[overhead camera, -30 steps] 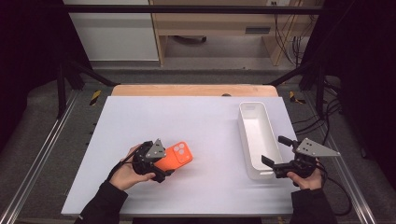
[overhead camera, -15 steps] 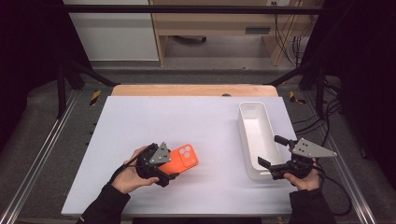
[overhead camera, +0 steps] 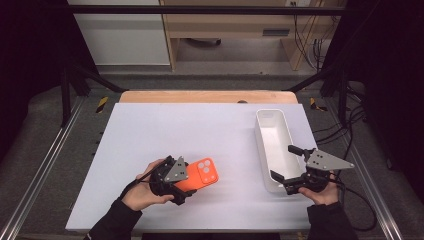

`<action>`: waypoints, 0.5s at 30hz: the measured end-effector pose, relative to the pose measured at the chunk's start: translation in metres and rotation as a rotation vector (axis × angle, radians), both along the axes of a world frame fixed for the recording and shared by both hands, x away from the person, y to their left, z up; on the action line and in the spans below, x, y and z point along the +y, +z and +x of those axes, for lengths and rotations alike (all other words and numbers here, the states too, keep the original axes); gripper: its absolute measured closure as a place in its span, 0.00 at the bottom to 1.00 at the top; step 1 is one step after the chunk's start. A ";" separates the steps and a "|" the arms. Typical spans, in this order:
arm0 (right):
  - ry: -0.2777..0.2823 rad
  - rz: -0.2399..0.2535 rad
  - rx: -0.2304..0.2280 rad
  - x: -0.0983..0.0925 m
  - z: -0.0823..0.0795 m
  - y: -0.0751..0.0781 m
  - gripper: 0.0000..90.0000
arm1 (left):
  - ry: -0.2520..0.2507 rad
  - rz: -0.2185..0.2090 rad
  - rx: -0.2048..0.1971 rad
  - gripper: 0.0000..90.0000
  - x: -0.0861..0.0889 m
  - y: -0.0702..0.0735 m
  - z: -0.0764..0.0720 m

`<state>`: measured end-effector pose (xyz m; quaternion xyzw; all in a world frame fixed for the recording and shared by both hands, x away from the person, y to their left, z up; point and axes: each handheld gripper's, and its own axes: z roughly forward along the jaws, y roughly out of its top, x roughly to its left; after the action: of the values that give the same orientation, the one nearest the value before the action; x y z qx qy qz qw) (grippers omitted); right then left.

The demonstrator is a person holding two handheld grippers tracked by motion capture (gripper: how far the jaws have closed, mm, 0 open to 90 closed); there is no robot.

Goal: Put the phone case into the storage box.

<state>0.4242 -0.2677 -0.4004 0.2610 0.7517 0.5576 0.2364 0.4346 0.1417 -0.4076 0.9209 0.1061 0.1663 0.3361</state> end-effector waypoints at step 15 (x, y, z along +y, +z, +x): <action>0.062 -0.073 -0.035 0.027 -0.004 0.004 0.00 | -0.054 0.001 -0.009 0.17 -0.014 -0.003 -0.007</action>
<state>0.4206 -0.2409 -0.3967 0.2190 0.7750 0.5413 0.2416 0.4279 0.1275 -0.4107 0.9228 0.0797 0.1616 0.3406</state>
